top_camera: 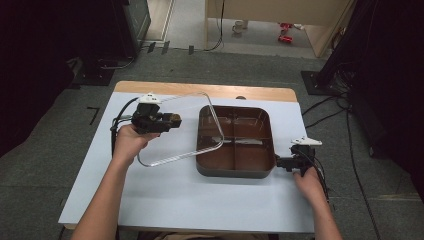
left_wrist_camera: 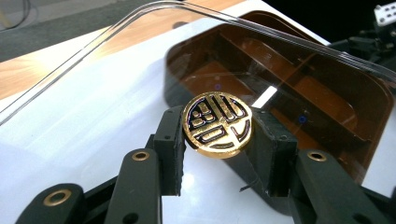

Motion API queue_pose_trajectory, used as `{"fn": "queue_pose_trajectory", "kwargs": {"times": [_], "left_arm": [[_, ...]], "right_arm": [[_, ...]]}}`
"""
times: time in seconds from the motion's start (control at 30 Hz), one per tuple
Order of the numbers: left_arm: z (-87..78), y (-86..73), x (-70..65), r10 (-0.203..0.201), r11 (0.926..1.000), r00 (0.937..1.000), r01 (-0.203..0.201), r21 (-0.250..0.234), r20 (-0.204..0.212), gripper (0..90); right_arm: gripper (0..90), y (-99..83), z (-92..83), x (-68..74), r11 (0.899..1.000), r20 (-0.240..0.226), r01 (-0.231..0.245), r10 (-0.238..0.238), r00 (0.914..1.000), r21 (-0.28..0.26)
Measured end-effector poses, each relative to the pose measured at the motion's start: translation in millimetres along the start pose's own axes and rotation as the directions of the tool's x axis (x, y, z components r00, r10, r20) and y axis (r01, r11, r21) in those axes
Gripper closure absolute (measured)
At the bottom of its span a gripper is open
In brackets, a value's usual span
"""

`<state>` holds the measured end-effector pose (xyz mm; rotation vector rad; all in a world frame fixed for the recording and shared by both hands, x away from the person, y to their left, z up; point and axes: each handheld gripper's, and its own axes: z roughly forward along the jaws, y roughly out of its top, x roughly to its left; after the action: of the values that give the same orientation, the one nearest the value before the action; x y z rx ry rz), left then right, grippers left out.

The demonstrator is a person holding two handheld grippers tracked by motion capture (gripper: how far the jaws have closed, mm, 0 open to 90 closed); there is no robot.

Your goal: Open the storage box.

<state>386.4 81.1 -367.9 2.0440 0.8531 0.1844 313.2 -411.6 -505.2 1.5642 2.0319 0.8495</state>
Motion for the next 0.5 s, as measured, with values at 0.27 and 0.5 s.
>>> {"fn": "queue_pose_trajectory", "kwargs": {"times": [0.27,0.5], "left_arm": [[-16.4,-11.3,24.2,-0.042,0.9991,0.9977,0.042,-0.008,-0.054,59.0],[-23.3,-21.9,44.1,-0.088,0.9961,0.9911,0.087,-0.008,-0.1,59.0]], "right_arm": [[0.0,0.0,0.0,0.0,1.0,0.0,-0.001,0.001,1.0,0.001],[0.0,0.1,0.0,0.0,1.0,0.0,-0.001,0.001,1.0,0.0]]}}
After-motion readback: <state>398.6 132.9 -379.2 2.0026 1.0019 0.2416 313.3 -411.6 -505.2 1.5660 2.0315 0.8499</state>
